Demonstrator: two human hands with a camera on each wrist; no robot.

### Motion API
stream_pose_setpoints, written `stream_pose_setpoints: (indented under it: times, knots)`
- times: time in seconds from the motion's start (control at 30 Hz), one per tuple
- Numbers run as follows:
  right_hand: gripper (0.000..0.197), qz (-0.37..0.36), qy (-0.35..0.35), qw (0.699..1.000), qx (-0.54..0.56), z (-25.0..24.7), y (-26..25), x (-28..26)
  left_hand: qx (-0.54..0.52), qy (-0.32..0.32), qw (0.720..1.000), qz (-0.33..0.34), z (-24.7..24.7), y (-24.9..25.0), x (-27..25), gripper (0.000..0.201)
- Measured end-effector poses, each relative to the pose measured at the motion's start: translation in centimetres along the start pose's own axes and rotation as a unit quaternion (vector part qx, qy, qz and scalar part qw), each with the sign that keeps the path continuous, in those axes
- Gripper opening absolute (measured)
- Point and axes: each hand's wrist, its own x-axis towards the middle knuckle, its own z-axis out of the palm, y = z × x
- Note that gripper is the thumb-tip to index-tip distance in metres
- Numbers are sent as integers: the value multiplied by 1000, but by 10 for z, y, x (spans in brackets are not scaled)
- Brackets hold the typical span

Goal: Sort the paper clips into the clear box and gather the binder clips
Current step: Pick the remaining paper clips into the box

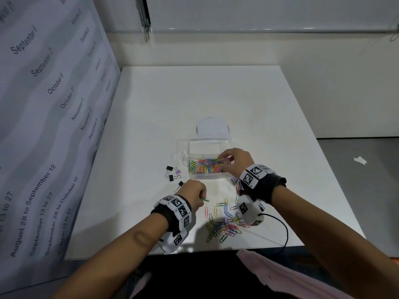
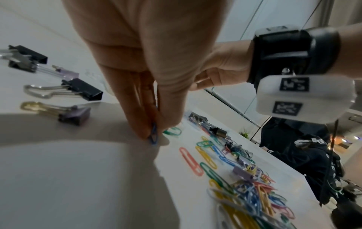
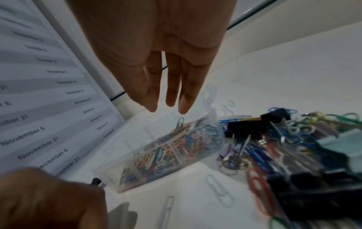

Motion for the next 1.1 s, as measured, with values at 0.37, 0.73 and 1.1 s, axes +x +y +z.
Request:
stream_pose_setpoints:
  times: [0.37, 0.73, 1.1]
  knots:
    - [43, -50, -224, 961, -155, 29, 33, -38, -114, 160, 980, 36, -52, 13, 8, 10]
    - [21, -10, -238, 961, -141, 42, 29, -44, -126, 187, 973, -37, -66, 17, 33, 28]
    - [13, 15, -173, 978, -114, 23, 26, -35, 71, -54, 995, 40, -6, 10, -15, 69]
